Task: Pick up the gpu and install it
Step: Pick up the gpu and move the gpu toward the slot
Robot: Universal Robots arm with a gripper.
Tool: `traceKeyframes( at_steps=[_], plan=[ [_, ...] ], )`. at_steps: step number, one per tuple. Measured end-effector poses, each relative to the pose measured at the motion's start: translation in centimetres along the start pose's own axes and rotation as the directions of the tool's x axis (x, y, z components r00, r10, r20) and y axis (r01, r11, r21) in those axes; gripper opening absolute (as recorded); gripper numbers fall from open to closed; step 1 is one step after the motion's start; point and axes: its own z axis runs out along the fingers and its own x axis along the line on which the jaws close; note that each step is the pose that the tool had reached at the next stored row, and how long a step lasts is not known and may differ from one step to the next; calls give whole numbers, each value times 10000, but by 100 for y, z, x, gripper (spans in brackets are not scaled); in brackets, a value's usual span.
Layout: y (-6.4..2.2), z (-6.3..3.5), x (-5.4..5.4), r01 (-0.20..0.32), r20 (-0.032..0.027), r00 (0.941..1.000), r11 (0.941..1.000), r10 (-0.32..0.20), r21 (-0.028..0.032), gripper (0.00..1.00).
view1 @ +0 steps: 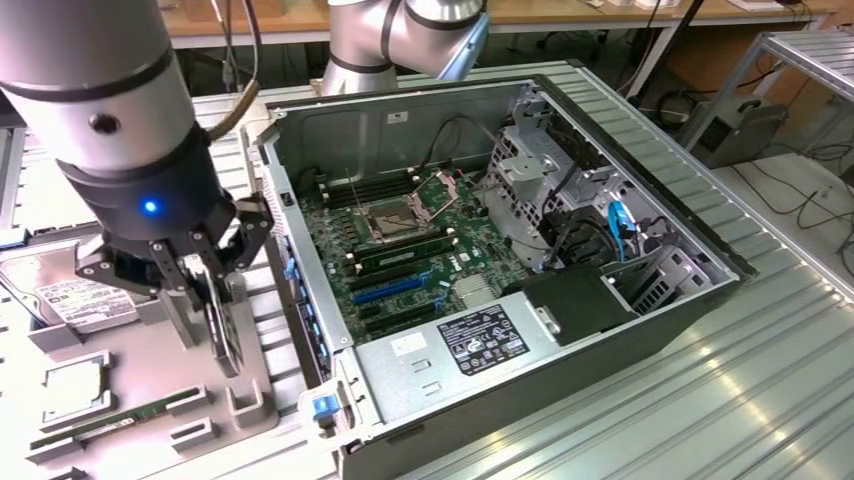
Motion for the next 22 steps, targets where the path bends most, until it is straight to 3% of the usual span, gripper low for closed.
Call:
traceKeyframes(
  at_steps=[11, 17, 22],
  plan=[
    [-3, -496, -78, 1, 0, 10000, 10000, -1, -1, 26],
    [-10, -798, -325, 1, -37, 10000, 10000, -1, -1, 26],
    [-15, -993, -574, 0, -112, 9999, 10000, 0, -4, 26]
  ],
)
